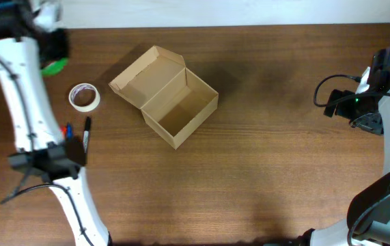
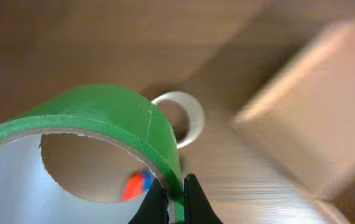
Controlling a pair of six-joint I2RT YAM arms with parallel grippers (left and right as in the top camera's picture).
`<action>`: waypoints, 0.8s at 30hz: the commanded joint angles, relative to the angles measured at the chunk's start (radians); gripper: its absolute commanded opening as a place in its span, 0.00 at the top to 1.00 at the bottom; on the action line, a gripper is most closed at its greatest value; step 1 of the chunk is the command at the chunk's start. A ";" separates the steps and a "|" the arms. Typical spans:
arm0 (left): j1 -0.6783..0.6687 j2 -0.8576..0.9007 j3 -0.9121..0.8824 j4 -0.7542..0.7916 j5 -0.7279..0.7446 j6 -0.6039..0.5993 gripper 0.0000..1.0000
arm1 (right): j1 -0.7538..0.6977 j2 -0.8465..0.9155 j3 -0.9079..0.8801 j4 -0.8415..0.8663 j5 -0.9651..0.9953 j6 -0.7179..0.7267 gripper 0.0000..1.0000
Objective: Pack container
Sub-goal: 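Carry the green tape with the left gripper and lower into box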
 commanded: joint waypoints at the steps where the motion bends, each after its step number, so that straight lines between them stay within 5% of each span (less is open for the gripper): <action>1: -0.178 -0.082 0.045 -0.007 0.041 0.093 0.98 | -0.003 0.005 -0.006 0.003 -0.009 0.008 0.01; 8: -0.564 -0.094 -0.024 -0.007 -0.062 0.180 0.99 | -0.003 0.005 -0.006 0.003 -0.010 0.007 0.01; 24: -0.616 -0.090 -0.520 0.238 0.026 0.148 0.98 | -0.003 0.005 -0.006 0.003 -0.010 0.007 0.01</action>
